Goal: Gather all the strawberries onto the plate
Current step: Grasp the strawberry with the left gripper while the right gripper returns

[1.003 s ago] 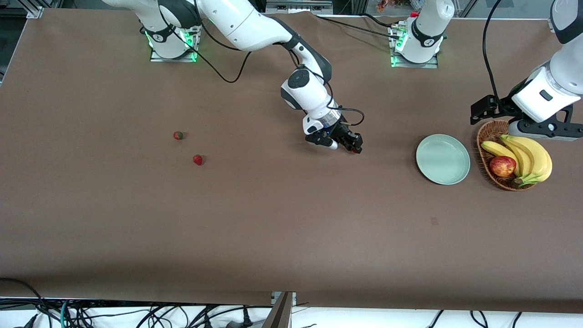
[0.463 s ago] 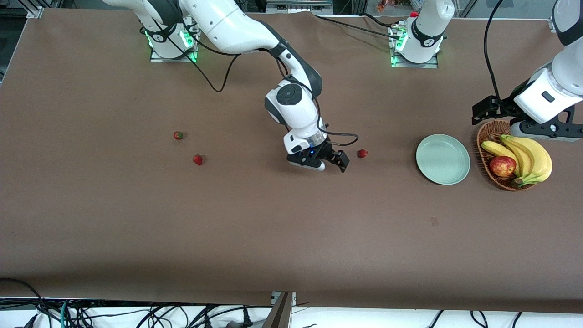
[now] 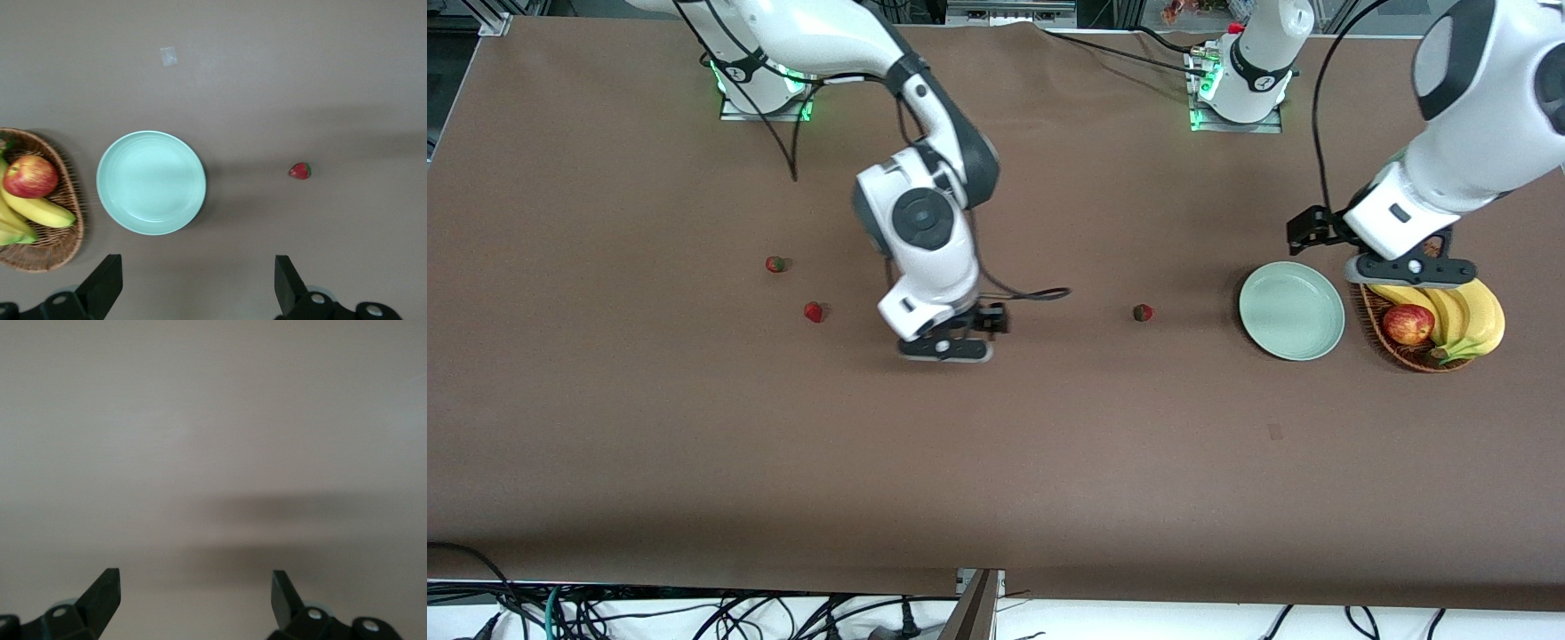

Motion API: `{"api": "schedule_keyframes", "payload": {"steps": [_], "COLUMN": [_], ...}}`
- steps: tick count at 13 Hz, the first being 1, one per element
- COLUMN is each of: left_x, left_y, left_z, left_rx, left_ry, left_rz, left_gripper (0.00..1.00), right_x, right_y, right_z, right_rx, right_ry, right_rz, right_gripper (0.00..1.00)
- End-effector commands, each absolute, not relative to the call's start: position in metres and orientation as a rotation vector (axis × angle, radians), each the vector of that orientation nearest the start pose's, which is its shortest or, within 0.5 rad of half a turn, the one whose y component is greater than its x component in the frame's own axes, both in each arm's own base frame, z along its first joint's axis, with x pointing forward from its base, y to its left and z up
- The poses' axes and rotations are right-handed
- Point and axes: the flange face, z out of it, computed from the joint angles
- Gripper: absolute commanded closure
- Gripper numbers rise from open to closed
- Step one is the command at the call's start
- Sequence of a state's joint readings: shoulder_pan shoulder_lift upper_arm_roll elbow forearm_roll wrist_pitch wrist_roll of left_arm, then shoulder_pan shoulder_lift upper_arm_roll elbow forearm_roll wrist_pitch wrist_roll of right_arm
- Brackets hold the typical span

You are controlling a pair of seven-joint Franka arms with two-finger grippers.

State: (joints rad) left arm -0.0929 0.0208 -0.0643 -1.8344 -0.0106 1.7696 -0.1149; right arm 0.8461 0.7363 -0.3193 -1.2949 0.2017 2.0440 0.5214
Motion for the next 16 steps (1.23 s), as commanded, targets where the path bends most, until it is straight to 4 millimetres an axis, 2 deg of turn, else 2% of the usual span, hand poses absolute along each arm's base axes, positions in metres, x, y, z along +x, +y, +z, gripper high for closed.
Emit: {"api": "schedule_keyframes", "payload": {"steps": [1,3,6,9,12,14,15,16], "left_x": [0.542,0.529,0.519,0.522,0.515,0.511,0.507,0.503], "left_y": [-0.121,-0.168,-0.223,-0.236,-0.240,-0.244,-0.247,-0.247], "left_z": [0.478,0.433,0.362,0.294,0.227,0.189,0.176,0.171], "left_rx": [-3.164,-3.171,-3.209,-3.192,-3.156,-3.142,-3.138,-3.123], "left_ry": [-0.019,-0.058,-0.126,-0.153,-0.128,-0.118,-0.125,-0.132], "left_rz": [0.080,0.023,-0.034,-0.018,-0.062,-0.088,-0.102,-0.109], "left_gripper": [0.00,0.00,0.00,0.00,0.00,0.00,0.00,0.00], "right_x": [0.607,0.604,0.575,0.555,0.543,0.540,0.540,0.539], "right_y": [0.353,0.302,0.247,0.199,0.186,0.181,0.181,0.180], "right_z": [0.319,0.305,0.264,0.235,0.217,0.210,0.207,0.203], "right_rx": [-3.214,-3.231,-3.226,-3.222,-3.223,-3.221,-3.210,-3.202], "right_ry": [-0.189,-0.226,-0.174,-0.229,-0.208,-0.181,-0.148,-0.132], "right_rz": [0.010,0.058,0.040,0.023,0.047,0.044,0.052,0.060], "right_gripper": [0.00,0.00,0.00,0.00,0.01,0.04,0.06,0.09]}}
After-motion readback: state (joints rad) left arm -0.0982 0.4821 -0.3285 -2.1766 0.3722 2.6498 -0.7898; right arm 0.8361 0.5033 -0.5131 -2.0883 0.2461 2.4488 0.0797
